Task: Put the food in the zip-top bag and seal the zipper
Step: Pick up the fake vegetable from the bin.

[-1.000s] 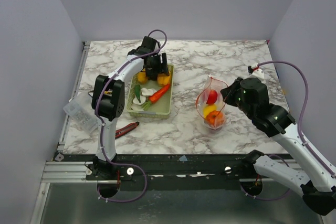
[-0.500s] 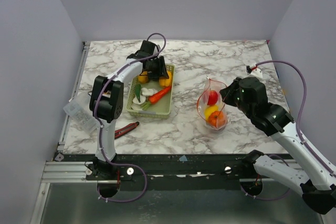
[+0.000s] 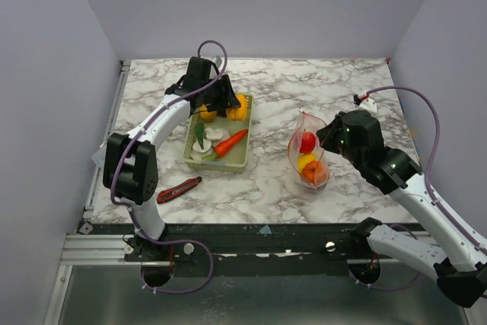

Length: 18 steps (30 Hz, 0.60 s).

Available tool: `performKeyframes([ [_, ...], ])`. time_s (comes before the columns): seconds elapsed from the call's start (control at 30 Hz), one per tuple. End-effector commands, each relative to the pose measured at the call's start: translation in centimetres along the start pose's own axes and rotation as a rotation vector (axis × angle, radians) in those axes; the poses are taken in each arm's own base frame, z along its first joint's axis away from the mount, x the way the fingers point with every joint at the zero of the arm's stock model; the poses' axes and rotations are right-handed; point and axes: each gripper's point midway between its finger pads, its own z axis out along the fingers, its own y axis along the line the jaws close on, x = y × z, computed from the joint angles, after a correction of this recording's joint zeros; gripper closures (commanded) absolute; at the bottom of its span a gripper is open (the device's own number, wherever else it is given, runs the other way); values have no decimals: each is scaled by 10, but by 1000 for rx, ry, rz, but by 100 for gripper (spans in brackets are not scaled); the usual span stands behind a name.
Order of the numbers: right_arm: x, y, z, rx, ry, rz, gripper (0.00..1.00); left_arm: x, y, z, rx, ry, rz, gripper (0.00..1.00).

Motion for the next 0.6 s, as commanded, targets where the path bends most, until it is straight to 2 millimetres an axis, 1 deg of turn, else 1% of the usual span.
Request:
performKeyframes([
  [0.0,-10,11,-2,-35,-25,12,100,-4,-30,-31,131,-45,-25,89],
  [0.1,-11,10,-4,-35,-27,12,100,-3,-50,-51,214,-51,-22,88],
  [0.23,-12,13,-4,-47,-32,11,99,-5,-73,-84,292,-95,16,89],
  [0.33,-9,13,-1,-44,-25,8,100,1,-86,-102,342,-111,39,89],
  [0.37,-8,14,0,-48,-19,10,99,2,-93,-109,369,-121,52,88],
  [0.43,-7,16,1,-59,-11,11,100,6,-104,-121,396,-129,71,89],
  [0.47,-7,18,1,-66,-13,11,100,8,-106,-124,392,-135,81,89],
  [0.57,-10,21,0,-87,-27,18,100,16,-120,-136,415,-153,121,91],
])
